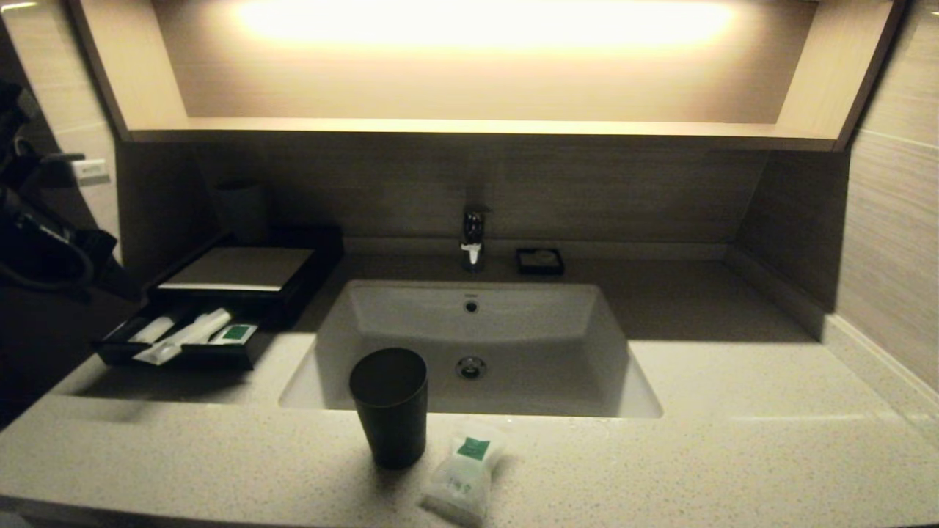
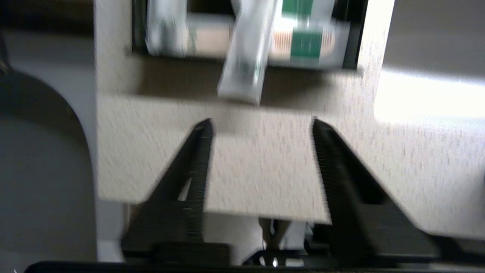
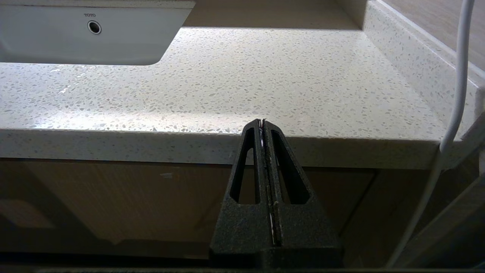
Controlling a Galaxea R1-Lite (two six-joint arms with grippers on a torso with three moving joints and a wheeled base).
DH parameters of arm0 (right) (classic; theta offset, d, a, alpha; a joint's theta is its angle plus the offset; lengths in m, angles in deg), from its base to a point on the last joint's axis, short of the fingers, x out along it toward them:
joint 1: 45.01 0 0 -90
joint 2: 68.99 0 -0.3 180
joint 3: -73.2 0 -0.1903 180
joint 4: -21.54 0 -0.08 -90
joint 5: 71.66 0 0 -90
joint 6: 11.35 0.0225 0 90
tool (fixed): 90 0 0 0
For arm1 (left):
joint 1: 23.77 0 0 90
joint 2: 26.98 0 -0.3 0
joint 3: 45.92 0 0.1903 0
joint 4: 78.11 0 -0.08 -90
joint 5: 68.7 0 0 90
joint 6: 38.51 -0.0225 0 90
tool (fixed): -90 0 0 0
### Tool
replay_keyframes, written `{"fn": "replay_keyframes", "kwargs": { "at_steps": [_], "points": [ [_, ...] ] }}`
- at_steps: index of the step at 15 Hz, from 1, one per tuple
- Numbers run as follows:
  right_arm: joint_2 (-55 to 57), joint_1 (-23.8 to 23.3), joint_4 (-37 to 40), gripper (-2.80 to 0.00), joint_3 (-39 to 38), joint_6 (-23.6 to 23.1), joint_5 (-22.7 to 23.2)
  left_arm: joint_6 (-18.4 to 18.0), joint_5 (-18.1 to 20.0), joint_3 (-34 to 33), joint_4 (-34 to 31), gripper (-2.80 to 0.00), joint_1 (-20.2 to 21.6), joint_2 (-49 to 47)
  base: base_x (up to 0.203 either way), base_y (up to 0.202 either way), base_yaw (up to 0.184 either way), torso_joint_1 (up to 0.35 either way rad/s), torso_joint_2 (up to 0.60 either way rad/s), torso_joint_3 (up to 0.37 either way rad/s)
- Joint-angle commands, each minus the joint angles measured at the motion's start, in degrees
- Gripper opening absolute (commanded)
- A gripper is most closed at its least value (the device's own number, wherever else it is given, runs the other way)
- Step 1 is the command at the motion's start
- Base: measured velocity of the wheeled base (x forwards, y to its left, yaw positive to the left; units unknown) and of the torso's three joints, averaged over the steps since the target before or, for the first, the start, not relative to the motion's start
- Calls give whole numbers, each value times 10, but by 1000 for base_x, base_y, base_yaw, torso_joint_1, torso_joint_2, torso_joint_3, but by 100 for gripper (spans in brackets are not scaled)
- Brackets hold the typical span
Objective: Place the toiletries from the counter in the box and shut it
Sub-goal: Place the bathroom toiletry into the drawer
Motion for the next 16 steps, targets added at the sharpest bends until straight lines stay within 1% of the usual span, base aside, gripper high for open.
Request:
{"fn": "replay_keyframes", "kwargs": {
  "at_steps": [1,4,8,11,16],
  "points": [
    [0,0,0,-280,-1,0,0,0,3,-49,-1,-280,6,37,0,0,0,0,0,0],
    [0,0,0,-280,-1,0,0,0,3,-84,3,-280,6,40,0,0,0,0,0,0],
    [0,0,0,-280,-1,0,0,1,-2,-118,45,-280,6,12,0,0,0,0,0,0],
    [0,0,0,-280,-1,0,0,9,-7,-122,51,-280,8,-10,0,0,0,0,0,0],
    [0,0,0,-280,-1,0,0,9,-8,-121,66,-280,11,-46,0,0,0,0,0,0]
  ]
}}
